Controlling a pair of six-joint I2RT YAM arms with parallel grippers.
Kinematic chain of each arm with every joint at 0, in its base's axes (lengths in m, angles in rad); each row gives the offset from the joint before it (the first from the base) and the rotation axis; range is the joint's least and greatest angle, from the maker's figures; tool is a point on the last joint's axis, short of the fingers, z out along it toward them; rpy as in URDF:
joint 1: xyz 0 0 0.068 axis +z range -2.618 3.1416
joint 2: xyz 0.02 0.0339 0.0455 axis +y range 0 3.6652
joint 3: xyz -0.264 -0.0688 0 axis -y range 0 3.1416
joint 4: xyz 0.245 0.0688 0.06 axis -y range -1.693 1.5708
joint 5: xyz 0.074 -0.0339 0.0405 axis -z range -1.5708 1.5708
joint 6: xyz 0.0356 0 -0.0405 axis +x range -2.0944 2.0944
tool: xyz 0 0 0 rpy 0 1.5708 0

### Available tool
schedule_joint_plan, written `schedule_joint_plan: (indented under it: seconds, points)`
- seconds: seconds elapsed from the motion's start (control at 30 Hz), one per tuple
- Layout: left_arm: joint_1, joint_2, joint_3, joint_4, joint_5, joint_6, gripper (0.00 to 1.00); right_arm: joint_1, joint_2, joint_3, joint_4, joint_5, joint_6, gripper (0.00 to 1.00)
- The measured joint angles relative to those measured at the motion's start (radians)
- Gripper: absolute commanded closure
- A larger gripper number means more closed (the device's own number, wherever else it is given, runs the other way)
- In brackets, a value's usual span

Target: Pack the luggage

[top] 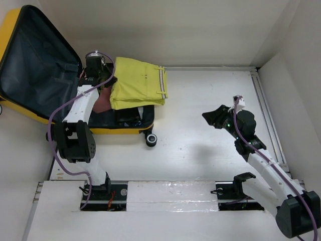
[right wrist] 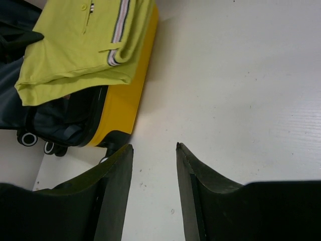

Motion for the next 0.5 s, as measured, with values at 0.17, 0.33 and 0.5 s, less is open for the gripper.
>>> schedule_joint_plan:
  seconds: [0.17,0.33,0.5]
  points:
    - [0.057,-0.002,0.027,-0.057,-0.156,0.049,1.0,0.0,0.0,0.0,0.0,0.0,0.0,0.54]
    - [0.085,-0.001,0.034,-0.082,-0.268,0.101,1.0,0.0,0.0,0.0,0.0,0.0,0.0,0.54]
    - [0.073,0.011,0.046,-0.102,-0.317,0.129,0.81,0.0,0.0,0.0,0.0,0.003,0.0,0.53]
